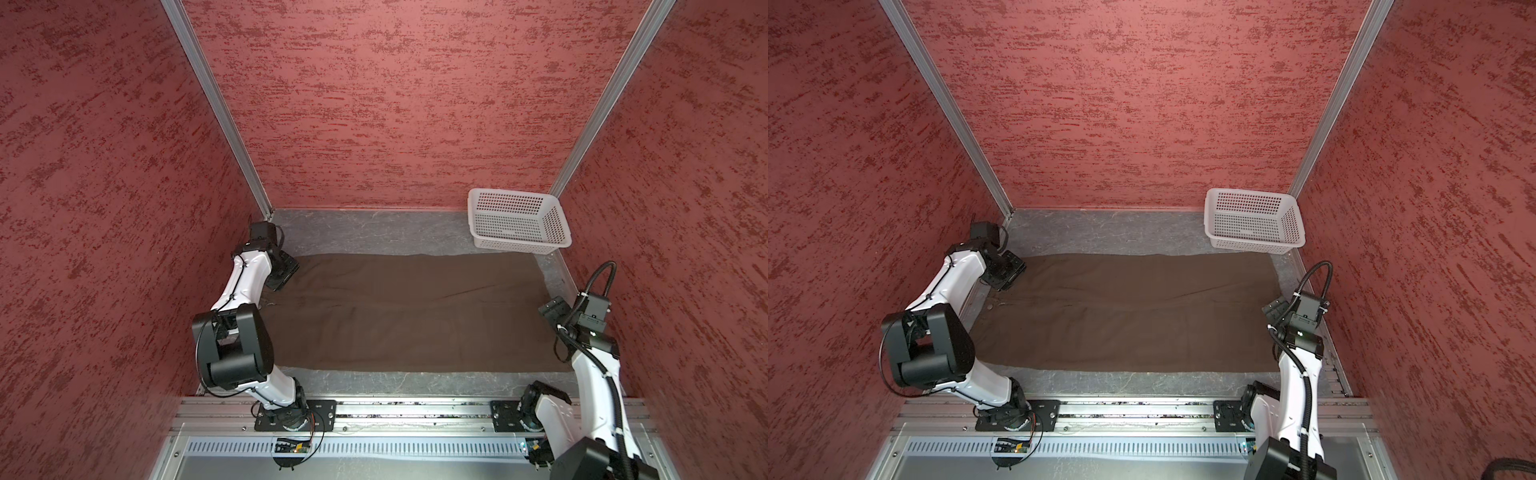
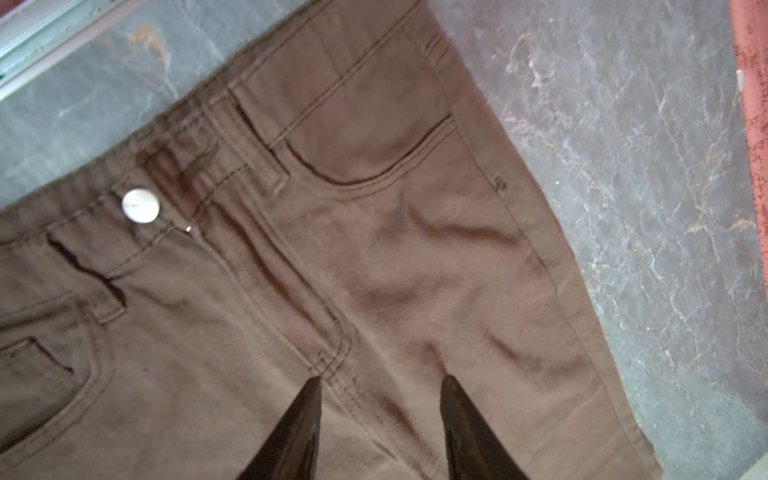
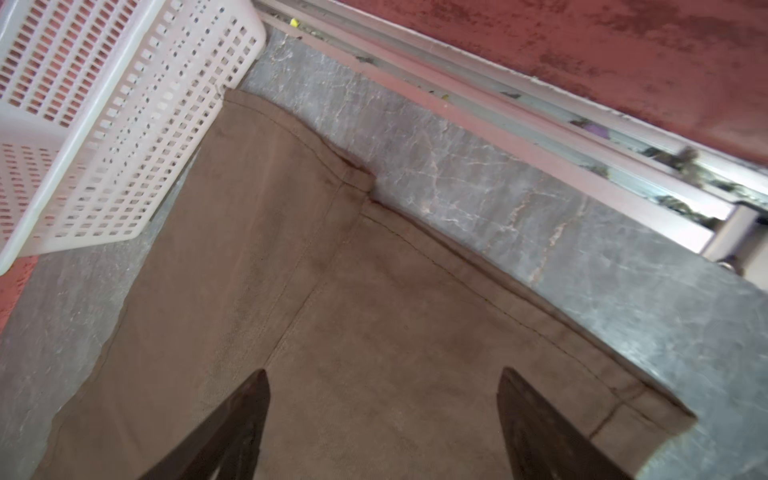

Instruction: Fold and stack the trousers

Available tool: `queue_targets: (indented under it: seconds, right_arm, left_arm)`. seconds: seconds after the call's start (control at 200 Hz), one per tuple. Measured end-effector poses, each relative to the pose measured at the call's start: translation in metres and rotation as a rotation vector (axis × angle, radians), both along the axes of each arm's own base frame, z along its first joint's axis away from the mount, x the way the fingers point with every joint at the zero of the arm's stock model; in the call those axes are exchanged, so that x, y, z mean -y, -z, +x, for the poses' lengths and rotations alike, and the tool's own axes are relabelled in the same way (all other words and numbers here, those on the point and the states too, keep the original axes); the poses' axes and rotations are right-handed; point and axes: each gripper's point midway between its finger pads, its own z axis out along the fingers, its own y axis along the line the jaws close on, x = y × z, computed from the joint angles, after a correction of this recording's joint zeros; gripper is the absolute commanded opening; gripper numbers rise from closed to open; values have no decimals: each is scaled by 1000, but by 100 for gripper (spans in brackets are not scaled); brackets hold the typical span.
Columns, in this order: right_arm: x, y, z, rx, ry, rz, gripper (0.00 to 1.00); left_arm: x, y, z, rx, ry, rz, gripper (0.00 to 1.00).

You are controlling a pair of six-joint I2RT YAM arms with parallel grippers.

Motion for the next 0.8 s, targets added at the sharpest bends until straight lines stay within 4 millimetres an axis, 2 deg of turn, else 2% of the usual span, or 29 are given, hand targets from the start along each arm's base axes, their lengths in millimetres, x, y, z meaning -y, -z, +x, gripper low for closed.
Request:
queue_targets:
  seconds: [0.135, 0.25, 0.396, 0.506, 0.611, 0.716, 0.802]
  right_arm:
    - [2, 18, -9, -69, 40, 26, 98]
    - [4, 22, -15, -96, 79, 32, 98]
    - [5, 30, -26, -135, 155, 69, 99]
    - [4, 38, -35, -198, 219, 123, 99]
    - [11, 32, -38, -269, 279, 144, 99]
    - [23, 22, -37, -297, 340, 134, 99]
    - [26, 26, -44, -305, 391, 150, 97]
  left_arm:
    - [-17, 3, -22, -1, -67, -14, 49]
    - [-31, 6, -41, -3, -127, -24, 49]
    - [-39, 6, -50, -1, -146, -20, 49]
    - [-40, 11, -56, -7, -153, -34, 47]
    - [-34, 12, -63, -10, -151, -57, 47]
    - [-25, 4, -70, 20, -139, -70, 47]
    - [-20, -2, -71, 35, -125, -79, 47]
